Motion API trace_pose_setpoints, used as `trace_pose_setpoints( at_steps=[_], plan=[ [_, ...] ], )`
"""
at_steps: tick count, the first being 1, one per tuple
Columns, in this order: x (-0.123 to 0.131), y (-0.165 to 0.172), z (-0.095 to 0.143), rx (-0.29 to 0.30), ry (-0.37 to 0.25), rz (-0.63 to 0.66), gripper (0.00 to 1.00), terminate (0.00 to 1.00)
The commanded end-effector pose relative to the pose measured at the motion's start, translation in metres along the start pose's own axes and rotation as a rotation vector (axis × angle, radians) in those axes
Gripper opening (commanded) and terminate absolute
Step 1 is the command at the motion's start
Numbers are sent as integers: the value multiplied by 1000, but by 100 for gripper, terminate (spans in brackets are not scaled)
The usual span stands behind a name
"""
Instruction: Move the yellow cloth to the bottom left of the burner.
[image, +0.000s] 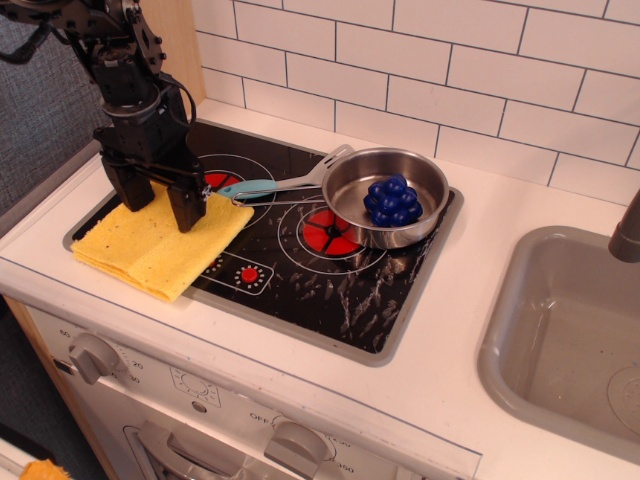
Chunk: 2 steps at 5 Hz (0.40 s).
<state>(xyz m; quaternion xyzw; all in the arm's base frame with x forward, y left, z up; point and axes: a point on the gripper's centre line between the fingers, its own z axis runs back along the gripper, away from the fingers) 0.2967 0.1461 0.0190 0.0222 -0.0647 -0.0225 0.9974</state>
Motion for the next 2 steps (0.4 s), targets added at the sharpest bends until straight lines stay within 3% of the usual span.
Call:
trace_pose_setpoints(
  at_steps=[1,2],
  plan=[
    [8,11,21,41,-39,-19,100,0],
    [3,-1,47,59,-58,-21,100,0]
  ],
)
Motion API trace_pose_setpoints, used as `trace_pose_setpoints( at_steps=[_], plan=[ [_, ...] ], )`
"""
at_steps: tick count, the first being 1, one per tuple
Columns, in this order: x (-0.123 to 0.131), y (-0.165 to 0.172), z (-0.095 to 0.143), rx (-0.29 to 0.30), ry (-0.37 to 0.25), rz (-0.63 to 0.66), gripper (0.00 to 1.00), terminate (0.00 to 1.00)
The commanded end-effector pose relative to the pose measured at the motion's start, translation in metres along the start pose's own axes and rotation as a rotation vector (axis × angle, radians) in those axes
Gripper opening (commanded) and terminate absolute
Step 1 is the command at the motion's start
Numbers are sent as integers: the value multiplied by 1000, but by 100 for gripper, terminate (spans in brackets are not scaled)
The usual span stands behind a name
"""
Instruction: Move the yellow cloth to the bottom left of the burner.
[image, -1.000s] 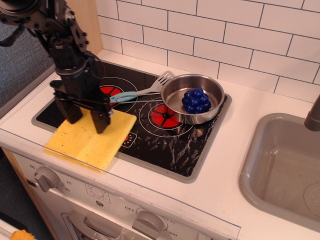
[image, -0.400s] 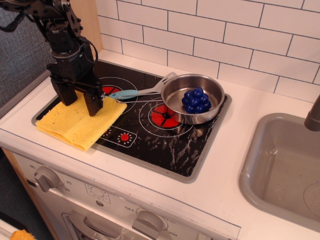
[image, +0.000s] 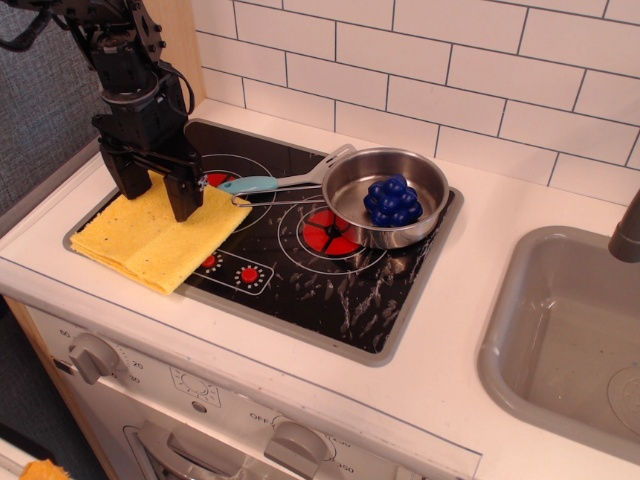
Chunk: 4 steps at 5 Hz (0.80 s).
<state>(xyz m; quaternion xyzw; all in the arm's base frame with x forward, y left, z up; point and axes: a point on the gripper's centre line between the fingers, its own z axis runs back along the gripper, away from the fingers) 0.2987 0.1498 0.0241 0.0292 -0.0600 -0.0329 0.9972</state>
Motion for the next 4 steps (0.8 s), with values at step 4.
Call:
trace_pose_setpoints(
  at_steps=[4],
  plan=[
    [-8,-32,57,24,-25,-31,100,0]
  ],
)
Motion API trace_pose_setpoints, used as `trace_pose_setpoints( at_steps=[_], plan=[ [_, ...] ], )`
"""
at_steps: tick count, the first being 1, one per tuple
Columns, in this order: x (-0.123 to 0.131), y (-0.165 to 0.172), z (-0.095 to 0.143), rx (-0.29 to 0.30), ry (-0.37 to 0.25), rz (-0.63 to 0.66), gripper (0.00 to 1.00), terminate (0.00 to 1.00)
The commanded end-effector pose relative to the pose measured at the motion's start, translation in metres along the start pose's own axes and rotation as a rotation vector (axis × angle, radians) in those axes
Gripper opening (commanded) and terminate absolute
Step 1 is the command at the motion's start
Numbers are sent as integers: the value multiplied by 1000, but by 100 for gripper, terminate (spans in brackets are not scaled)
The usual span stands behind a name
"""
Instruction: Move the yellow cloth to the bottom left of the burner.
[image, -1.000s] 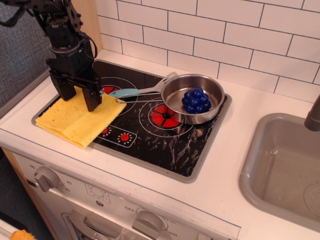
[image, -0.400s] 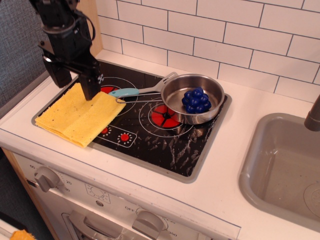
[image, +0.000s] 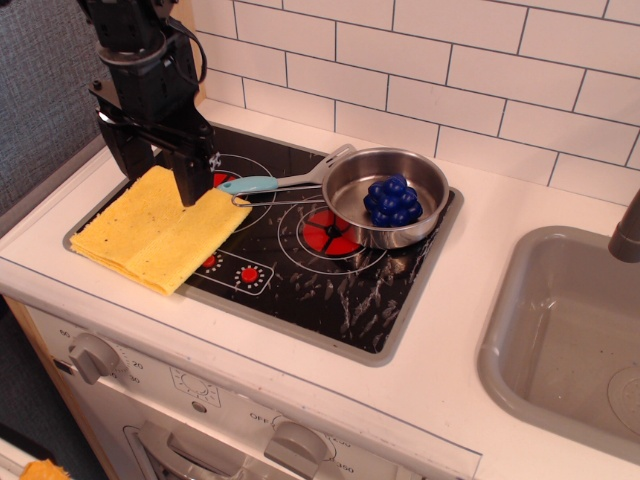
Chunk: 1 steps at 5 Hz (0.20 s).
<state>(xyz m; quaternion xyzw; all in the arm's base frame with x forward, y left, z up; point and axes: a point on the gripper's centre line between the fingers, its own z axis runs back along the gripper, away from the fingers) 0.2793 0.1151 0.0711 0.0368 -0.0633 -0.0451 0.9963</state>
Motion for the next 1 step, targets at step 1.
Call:
trace_pose_setpoints(
  at_steps=[1],
  plan=[
    [3,1,7,11,-18,-6,100,100]
  ],
)
